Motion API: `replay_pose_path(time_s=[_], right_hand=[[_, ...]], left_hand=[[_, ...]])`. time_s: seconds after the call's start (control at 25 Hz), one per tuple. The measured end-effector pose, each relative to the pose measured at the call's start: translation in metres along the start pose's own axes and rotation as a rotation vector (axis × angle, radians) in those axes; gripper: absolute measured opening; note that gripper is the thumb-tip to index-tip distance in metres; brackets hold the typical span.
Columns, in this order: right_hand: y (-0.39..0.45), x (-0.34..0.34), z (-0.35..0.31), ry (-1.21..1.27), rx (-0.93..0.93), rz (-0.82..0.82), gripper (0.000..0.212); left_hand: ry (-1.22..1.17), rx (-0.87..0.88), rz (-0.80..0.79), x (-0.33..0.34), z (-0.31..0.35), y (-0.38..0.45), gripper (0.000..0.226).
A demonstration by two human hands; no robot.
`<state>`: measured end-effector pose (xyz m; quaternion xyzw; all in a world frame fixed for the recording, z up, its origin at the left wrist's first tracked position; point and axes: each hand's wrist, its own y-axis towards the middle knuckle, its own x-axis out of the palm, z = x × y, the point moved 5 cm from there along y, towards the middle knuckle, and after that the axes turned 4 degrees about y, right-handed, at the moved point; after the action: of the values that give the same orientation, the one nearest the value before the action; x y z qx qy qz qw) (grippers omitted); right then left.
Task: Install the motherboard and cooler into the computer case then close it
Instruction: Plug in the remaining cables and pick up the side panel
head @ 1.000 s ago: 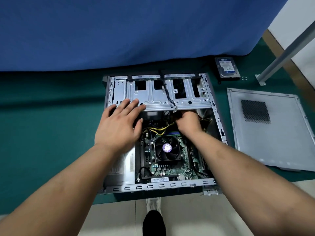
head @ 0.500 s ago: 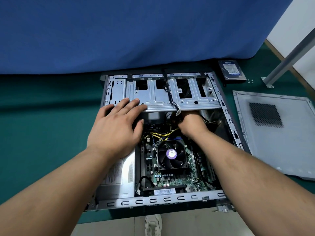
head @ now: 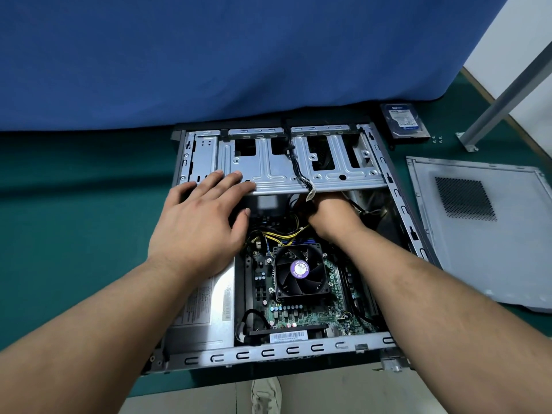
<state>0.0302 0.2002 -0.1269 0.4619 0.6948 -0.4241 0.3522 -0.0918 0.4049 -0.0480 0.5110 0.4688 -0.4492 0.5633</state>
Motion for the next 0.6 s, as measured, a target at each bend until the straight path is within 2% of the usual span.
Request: replay_pose_path(time_s=[0.6], right_hand=[[-0.0023,-0.002,-0.0047,-0.019,0.033,-0.045,0.017]], left_hand=[[-0.003,0.003,0.003,0.0009,-0.0011,0.0004,0.052]])
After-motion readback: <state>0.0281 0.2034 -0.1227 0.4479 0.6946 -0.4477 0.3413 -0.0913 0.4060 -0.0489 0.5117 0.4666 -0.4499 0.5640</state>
